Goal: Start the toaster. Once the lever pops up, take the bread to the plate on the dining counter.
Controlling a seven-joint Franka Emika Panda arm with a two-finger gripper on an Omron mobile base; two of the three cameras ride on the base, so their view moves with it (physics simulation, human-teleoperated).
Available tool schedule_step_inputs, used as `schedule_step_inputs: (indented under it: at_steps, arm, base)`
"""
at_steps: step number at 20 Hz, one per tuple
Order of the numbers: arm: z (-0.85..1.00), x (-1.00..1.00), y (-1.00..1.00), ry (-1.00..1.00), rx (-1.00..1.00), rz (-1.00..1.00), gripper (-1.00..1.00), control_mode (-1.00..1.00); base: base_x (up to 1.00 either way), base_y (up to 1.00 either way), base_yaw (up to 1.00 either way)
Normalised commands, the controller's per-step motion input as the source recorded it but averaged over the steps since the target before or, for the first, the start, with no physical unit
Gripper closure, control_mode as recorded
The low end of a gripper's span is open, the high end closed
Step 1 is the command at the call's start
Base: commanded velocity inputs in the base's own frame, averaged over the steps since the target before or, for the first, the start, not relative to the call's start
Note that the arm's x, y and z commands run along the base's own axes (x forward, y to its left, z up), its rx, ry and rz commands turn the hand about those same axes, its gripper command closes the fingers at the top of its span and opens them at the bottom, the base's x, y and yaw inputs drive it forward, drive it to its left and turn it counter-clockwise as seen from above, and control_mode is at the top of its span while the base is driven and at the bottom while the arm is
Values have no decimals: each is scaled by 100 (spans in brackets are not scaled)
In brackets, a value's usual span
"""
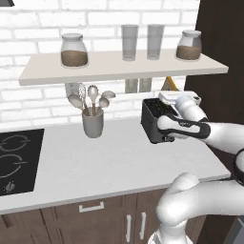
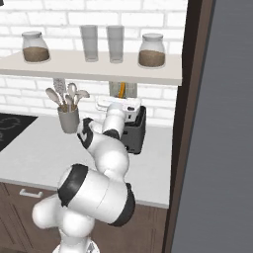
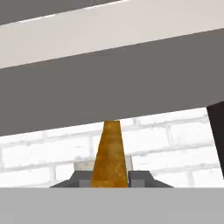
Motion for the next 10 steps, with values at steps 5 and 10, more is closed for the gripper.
schedule_step_inputs:
  at_steps: [5,10]
  arm:
    - [6,-66,9,1,0,-15,100,-100]
    - [20,-69,24,0,-18,-9,100,-100]
  base:
    - [0,0,0]
    - [0,0,0]
